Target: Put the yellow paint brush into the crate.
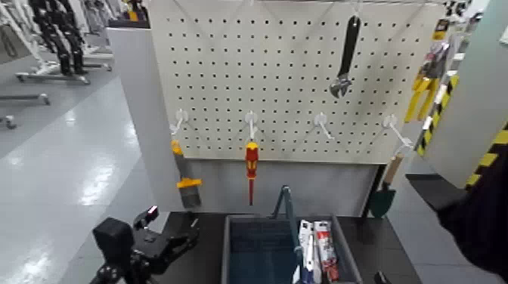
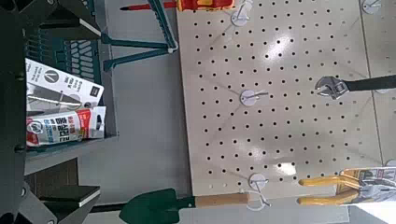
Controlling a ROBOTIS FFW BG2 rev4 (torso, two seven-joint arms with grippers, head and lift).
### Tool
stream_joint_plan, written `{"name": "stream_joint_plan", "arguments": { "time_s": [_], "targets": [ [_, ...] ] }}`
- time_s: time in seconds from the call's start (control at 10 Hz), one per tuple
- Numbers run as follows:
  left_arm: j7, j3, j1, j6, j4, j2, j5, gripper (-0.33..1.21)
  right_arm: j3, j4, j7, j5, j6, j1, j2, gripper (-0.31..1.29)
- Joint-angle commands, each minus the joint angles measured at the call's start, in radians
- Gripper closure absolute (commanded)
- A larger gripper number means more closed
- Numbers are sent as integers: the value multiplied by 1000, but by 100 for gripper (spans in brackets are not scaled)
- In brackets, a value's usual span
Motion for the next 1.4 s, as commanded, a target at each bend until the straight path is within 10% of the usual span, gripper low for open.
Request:
{"name": "stream_joint_plan", "arguments": {
  "time_s": [0.1, 0.7, 1.4],
  "targets": [
    [-100, 76, -60, 102, 8, 1, 13, 12, 2, 2, 0, 0, 0, -2, -1, 13],
    [-240, 49, -253, 201, 159, 138, 95, 12, 5, 3, 0, -2, 1, -3, -3, 13],
    [-384, -79, -485, 169, 402, 205, 157, 13, 11, 3, 2, -2, 6, -6, -1, 13]
  ]
}}
